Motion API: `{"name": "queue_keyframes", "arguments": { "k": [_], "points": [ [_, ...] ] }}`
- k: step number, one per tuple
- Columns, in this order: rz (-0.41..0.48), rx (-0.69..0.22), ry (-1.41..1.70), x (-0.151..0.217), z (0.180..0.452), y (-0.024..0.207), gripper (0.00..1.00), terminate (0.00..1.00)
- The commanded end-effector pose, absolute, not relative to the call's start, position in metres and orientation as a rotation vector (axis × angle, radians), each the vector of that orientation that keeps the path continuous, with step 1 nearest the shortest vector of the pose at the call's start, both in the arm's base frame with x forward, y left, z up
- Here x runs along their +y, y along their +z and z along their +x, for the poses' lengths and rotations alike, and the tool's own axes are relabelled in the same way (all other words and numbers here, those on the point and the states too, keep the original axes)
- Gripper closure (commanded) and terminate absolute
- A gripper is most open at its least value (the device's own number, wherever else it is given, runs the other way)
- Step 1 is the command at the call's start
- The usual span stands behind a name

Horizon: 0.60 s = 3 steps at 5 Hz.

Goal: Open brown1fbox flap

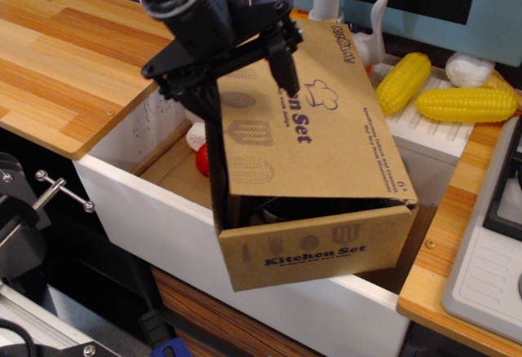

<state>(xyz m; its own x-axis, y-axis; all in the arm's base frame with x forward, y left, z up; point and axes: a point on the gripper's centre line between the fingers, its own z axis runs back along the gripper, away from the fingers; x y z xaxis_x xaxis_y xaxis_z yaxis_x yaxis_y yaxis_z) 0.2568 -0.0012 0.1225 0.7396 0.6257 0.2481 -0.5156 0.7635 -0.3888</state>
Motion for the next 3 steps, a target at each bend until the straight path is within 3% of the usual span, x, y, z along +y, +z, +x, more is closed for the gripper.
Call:
{"name": "queue_keyframes", "arguments": {
  "k": [1, 3],
  "points": [
    [-0.237, -0.485, 0.596, -0.037, 0.271, 0.171, 0.0, 0.0],
    [-0.123, -0.548, 0.537, -0.073, 0.267, 0.18, 0.0, 0.0]
  ]
}}
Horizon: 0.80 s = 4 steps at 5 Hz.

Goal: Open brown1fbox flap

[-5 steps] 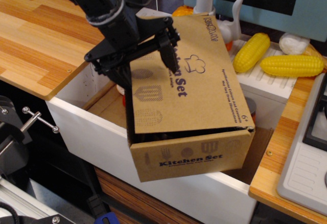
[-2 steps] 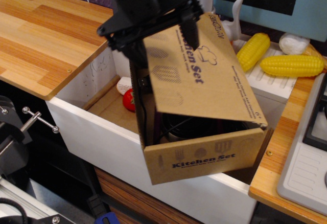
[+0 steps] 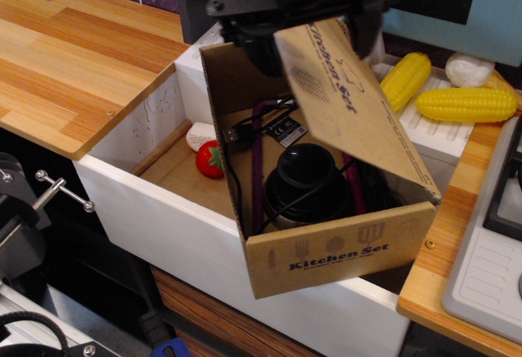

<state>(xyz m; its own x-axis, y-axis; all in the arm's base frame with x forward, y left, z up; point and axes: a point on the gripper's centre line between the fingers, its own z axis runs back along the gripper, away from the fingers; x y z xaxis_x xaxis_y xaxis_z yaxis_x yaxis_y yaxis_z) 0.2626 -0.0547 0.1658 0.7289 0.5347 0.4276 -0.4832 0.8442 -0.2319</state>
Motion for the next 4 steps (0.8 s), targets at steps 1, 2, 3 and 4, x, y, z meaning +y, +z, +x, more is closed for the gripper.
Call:
{"name": "queue_keyframes", "arguments": {
  "k": [1, 2, 3, 4],
  "points": [
    [-0.111, -0.527, 0.504, -0.085, 0.277, 0.184, 0.0, 0.0],
    [-0.109, -0.533, 0.479, -0.093, 0.287, 0.187, 0.0, 0.0],
    [-0.116, -0.546, 0.459, -0.103, 0.299, 0.188, 0.0, 0.0],
    [-0.123, -0.558, 0.436, -0.113, 0.309, 0.194, 0.0, 0.0]
  ]
}}
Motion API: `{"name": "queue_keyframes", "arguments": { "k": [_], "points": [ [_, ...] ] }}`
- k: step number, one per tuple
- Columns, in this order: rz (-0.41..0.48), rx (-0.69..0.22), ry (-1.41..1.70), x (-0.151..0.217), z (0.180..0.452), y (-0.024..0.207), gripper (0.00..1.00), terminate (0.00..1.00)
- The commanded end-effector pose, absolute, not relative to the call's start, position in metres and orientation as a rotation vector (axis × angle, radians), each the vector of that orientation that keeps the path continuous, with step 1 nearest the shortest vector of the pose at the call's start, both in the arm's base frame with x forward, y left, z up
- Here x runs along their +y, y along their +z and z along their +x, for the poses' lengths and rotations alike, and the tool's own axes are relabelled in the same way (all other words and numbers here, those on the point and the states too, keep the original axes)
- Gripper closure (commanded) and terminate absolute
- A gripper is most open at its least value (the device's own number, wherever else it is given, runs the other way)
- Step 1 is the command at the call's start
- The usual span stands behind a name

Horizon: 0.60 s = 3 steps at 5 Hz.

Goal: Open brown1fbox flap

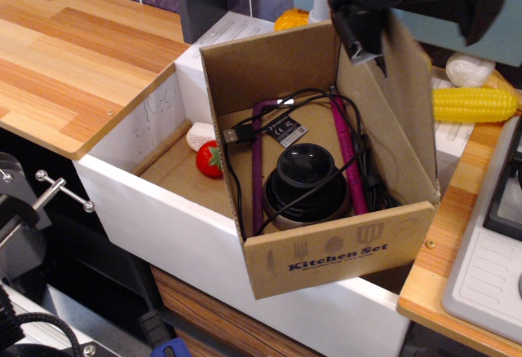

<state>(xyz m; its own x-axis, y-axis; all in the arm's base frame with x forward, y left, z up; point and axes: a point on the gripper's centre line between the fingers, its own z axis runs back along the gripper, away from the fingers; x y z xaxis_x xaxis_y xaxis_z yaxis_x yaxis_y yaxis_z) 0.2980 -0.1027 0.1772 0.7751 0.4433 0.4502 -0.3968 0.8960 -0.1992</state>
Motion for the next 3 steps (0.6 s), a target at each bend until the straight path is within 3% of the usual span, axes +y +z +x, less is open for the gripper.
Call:
{"name": "queue_keyframes", "arguments": {
  "k": [1, 2, 3],
  "points": [
    [-0.118, -0.58, 0.416, -0.13, 0.318, 0.197, 0.0, 0.0],
    [-0.127, -0.571, 0.385, -0.141, 0.328, 0.197, 0.0, 0.0],
    [-0.149, -0.579, 0.373, -0.161, 0.364, 0.212, 0.0, 1.0]
  ]
}}
